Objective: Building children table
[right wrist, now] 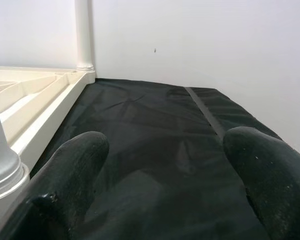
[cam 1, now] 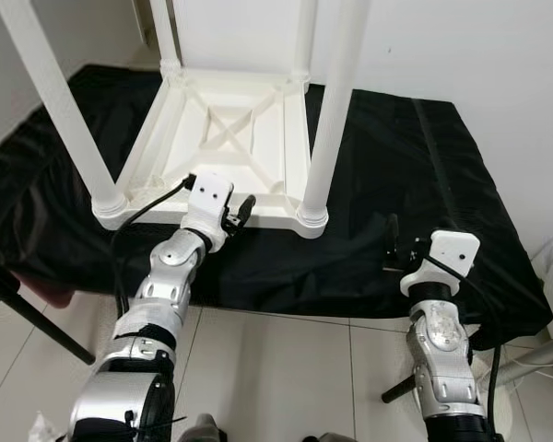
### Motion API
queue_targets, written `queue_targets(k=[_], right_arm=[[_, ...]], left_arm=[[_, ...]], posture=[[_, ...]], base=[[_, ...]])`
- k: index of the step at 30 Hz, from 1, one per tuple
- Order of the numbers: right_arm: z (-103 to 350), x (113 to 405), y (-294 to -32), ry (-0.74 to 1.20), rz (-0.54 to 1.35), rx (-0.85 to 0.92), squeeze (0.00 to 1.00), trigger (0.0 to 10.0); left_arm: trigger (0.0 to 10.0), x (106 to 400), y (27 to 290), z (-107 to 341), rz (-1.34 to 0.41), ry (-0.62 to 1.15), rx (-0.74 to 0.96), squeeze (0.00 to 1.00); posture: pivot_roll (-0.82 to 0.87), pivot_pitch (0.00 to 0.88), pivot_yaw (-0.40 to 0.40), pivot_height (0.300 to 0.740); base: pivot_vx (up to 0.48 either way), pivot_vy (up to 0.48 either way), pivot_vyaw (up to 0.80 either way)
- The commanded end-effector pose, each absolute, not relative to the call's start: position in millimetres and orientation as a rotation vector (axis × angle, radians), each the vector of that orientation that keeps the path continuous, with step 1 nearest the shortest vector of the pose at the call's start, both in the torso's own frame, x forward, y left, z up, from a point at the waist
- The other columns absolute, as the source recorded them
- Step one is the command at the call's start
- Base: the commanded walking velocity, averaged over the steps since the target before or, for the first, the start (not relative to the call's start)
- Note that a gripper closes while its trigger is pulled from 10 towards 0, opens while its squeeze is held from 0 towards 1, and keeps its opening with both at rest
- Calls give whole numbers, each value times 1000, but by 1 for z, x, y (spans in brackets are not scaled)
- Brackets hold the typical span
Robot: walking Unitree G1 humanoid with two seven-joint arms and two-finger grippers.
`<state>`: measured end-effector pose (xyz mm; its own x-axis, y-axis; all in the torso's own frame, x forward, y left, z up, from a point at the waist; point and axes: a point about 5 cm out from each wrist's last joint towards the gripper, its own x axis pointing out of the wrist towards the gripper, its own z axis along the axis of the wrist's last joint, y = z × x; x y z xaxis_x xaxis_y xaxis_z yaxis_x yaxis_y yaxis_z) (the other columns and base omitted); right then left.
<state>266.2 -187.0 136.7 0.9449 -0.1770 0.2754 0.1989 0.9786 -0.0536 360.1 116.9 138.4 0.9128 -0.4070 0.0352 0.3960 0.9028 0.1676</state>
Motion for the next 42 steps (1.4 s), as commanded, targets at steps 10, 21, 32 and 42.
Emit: queue_targets(k=[10, 21, 32, 42], right_arm=[[134, 267, -190, -265, -214, -73, 0, 10000], [133, 266, -188, -260, -202, -74, 0, 10000], [125, 263, -187, -233, -196, -82, 0, 10000], [124, 256, -191, -224, -192, -93, 0, 10000]], left_arm=[[10000, 364, 138, 125, -301, 16, 211, 0], [10000, 366, 148, 126, -248, 26, 173, 0], [10000, 364, 145, 127, -270, 1, 171, 0], [10000, 359, 154, 116, -319, 61, 243, 0]], posture=[[33, 0, 3, 740], [38, 0, -1, 740], [35, 9, -5, 740], [30, 13, -8, 740]], base=[[0, 0, 0], [0, 0, 0], [0, 0, 0], [0, 0, 0]])
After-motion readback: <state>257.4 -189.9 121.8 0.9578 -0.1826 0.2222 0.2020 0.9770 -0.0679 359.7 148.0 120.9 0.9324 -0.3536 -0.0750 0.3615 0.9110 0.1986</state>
